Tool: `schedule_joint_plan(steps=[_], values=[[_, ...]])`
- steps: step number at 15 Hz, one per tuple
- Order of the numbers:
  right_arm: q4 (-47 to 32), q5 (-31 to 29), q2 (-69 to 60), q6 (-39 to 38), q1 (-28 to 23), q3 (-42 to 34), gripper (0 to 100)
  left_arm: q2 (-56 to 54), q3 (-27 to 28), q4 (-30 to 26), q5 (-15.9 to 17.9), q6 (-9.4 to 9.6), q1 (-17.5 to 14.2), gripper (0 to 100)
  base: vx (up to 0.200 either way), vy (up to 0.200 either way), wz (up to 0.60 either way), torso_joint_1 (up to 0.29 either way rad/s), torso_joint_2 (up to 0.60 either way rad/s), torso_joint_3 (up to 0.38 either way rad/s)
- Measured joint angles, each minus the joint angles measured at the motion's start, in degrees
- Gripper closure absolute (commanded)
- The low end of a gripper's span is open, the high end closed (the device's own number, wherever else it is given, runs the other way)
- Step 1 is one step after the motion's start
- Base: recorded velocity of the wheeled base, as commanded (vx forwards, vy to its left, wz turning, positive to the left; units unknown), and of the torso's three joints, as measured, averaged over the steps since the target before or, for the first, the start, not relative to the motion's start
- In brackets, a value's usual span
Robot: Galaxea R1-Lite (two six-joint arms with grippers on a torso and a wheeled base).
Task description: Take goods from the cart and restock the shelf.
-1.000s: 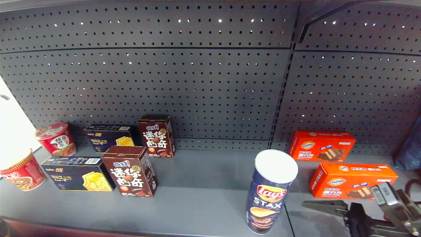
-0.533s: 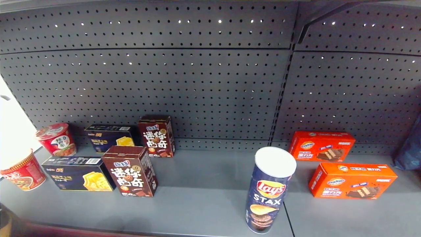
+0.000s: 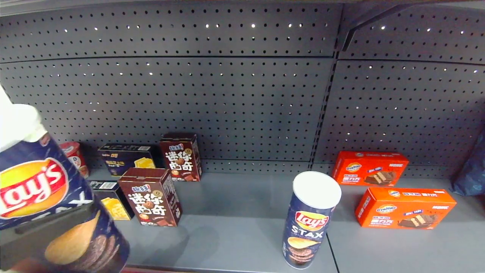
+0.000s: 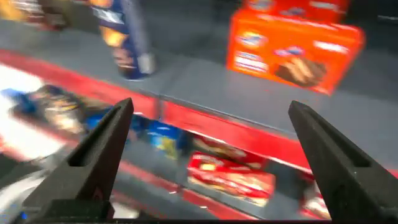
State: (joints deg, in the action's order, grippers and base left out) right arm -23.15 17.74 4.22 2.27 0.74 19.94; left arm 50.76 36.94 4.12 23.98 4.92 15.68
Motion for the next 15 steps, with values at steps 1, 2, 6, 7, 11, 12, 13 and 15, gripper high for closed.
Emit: schedule_joint_plan(steps=[1,2,6,7,11,12,13,15], values=[[0.17,-2.57,-1.39,1.52,-0.41,-1.79,0,3.15,0.02,2.79,0.02,-0.33,1.74,100,0.0,0.0,0.0,0.0,0.0,0.0],[0.35,-5.62,-2.21,3.43,-0.59,-4.01,0,5.77,0.02,4.61,0.05,-0.5,2.97,100,0.0,0.0,0.0,0.0,0.0,0.0],[2.93,-9.23,-3.62,5.06,-0.74,-8.64,0,13.24,0.35,5.92,-0.26,-0.68,8.98,100,0.0,0.0,0.0,0.0,0.0,0.0],[2.99,-8.72,-3.71,4.57,-0.69,-8.86,0,14.59,0.38,6.02,-0.26,-0.69,10.06,100,0.0,0.0,0.0,0.0,0.0,0.0],[3.23,-8.08,-3.84,5.08,-0.65,-9.18,0,19.74,3.69,6.14,-0.06,-0.83,12.07,100,0.0,0.0,0.0,0.0,0.0,0.0],[3.21,-8.08,-3.86,5.39,-0.72,-9.23,0,21.48,5.07,6.14,0.07,-1.32,12.21,100,0.0,0.0,0.0,0.0,0.0,0.0],[3.3,-8.13,-3.86,5.14,-0.72,-9.25,0,23.49,6.86,6.33,0.18,-2.33,12.26,100,0.0,0.0,0.0,0.0,0.0,0.0],[3.56,-8.22,-3.86,5.06,-0.69,-9.28,0,27.68,10.58,7.27,0.29,-3.21,12.35,100,0.0,0.0,0.0,0.0,0.0,0.0]])
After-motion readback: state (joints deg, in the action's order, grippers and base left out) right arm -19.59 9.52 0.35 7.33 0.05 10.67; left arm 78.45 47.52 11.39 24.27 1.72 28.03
